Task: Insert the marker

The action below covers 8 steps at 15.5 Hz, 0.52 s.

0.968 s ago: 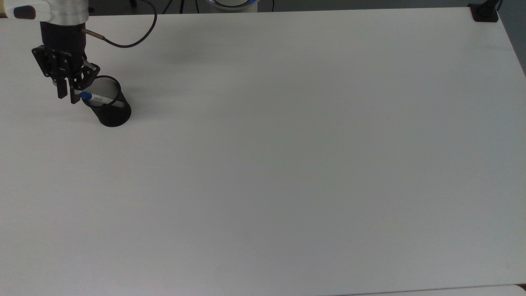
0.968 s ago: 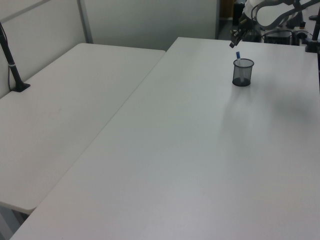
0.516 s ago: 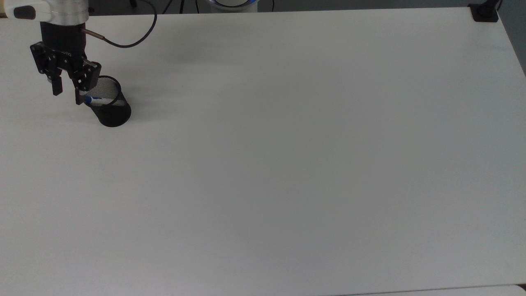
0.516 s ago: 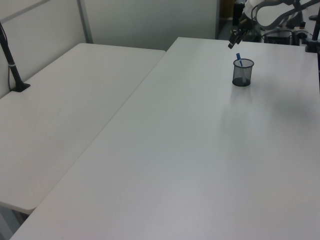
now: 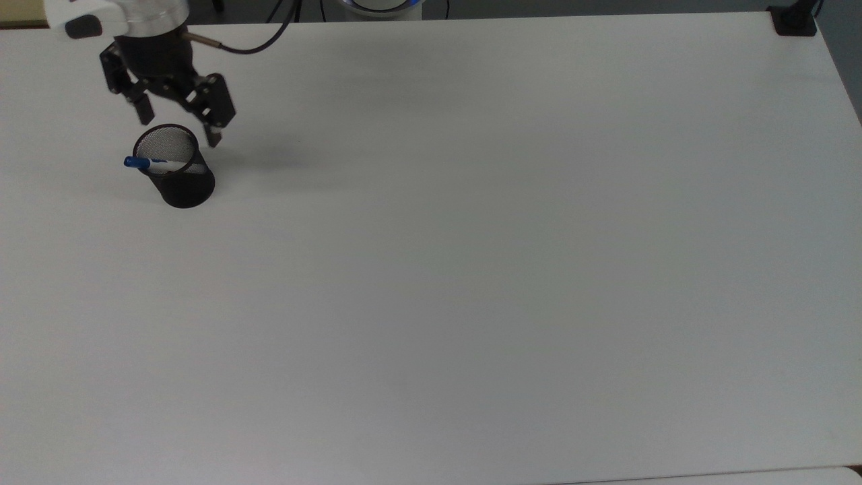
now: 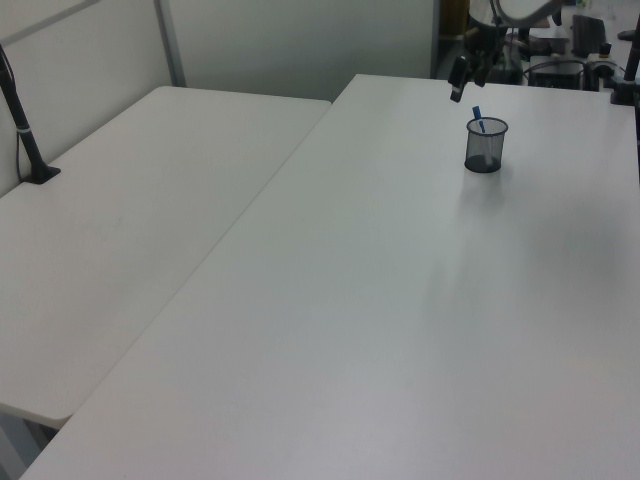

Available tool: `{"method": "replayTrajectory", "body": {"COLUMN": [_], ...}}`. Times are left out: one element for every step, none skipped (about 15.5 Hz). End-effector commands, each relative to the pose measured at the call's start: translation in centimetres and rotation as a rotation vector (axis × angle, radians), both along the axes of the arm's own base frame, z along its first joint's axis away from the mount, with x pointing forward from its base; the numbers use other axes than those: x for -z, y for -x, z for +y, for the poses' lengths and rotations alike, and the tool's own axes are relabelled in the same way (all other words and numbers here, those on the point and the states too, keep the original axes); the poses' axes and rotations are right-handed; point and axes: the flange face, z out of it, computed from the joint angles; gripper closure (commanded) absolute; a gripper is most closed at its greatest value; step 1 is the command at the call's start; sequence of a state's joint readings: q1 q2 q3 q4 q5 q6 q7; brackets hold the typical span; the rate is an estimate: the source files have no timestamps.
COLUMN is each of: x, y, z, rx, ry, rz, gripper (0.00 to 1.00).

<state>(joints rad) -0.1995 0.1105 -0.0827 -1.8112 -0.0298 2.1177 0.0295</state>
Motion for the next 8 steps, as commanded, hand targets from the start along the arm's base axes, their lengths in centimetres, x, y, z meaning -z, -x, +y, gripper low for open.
{"method": "replayTrajectory", "body": {"x": [-3.3,-3.7,-4.3,-5.2,-5.5,-6.2,-6.5,-6.3], "y": [0.3,0.5,0.6,0.8,1.0,1.2,1.3,1.4], "z": [4.8,5.9,6.7,7.3,7.8,8.2,9.3,10.2], "rx": [-0.037,-0.052,-0.064,-0.077,-0.090,-0.097,-0.117,-0.133], "ry": [-0.045,-0.051,-0.054,-0.054,-0.056,-0.056,-0.056,-0.056], "rz": [0.162,0.197,0.219,0.227,0.241,0.242,0.250,0.269], "gripper": [0.00,0.00,0.00,0.00,0.00,0.00,0.00,0.00]}}
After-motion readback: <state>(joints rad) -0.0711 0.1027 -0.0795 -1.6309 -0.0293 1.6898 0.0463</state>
